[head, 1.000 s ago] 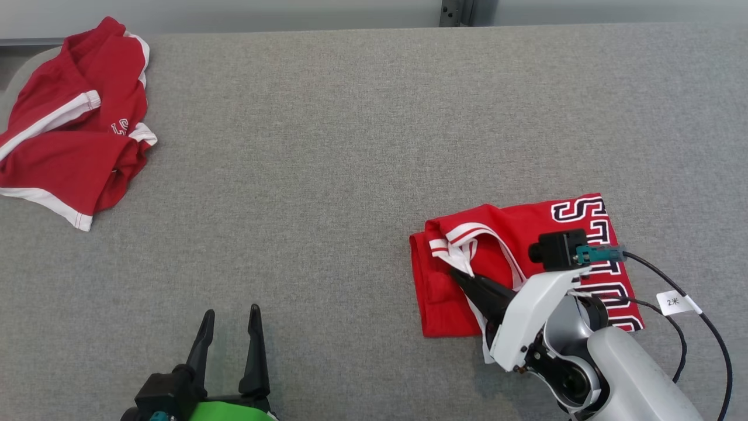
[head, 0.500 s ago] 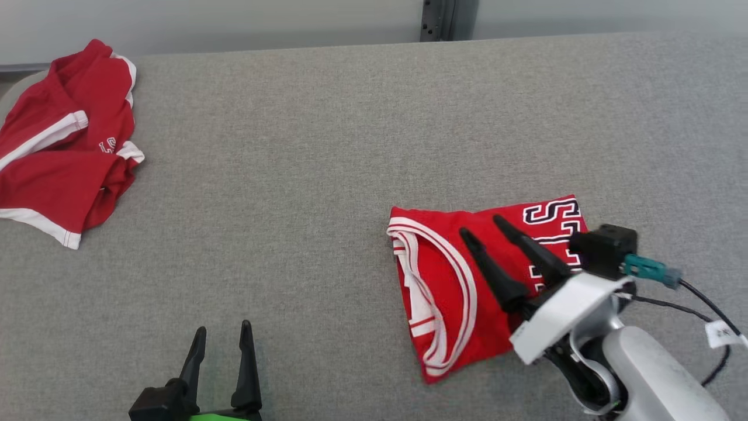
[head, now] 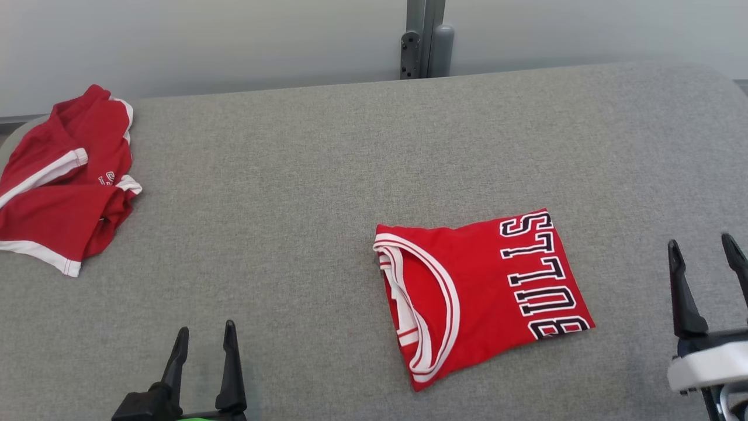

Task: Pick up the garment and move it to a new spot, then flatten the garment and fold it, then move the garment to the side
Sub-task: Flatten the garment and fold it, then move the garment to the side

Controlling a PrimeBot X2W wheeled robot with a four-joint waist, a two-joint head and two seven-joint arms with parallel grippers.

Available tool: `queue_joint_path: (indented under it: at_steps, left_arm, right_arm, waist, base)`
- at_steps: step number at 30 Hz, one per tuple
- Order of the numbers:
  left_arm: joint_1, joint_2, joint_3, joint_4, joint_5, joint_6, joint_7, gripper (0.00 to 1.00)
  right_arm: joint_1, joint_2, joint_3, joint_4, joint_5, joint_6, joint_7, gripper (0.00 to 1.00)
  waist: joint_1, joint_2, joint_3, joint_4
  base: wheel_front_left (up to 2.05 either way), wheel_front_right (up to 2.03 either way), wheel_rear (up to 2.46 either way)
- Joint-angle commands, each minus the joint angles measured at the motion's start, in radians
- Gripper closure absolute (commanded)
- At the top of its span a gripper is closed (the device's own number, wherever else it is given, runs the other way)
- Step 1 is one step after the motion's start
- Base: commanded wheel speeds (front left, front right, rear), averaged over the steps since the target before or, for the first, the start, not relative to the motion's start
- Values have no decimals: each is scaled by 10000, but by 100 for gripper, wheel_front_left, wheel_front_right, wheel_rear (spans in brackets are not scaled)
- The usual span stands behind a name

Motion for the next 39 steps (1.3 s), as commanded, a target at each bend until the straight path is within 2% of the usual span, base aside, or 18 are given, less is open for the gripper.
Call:
queue_joint_path:
  at_steps: [1, 4, 10, 17, 26, 39]
  left_arm:
    - [170, 21, 102, -82, 144, 43, -2, 0]
    - [319, 21, 301, -259, 274, 128, -3, 0]
    - [493, 21, 607, -567, 433, 248, -3, 0]
    - [617, 21, 726, -564, 671, -31, -3, 0]
    - [802, 21, 600, -542, 852, -447, -3, 0]
    - [831, 21, 606, -636, 894, -461, -2, 0]
  right_arm:
    - [428, 293, -375, -50, -151, -15, -23, 0]
    - [953, 803, -915, -79, -460, -15, -25, 0]
    - [1325, 1233, -1104, -190, -722, -15, -27, 0]
    - [1287, 1093, -424, -424, -717, -15, -28, 0]
    - [1476, 924, -89, -516, -680, -15, -29, 0]
    - [1092, 642, 276, -1309, -531, -15, -29, 0]
  waist:
    - [0, 0, -184, 72]
    - [0, 0, -373, 158]
    - [0, 0, -544, 256]
    - [0, 0, -688, 375]
    - [0, 0, -950, 529]
    - [0, 0, -1017, 601]
  base:
    - [0, 0, 0]
    - [0, 0, 0]
    - [0, 0, 0]
    - [0, 0, 0]
    - [0, 0, 0]
    - [0, 0, 0]
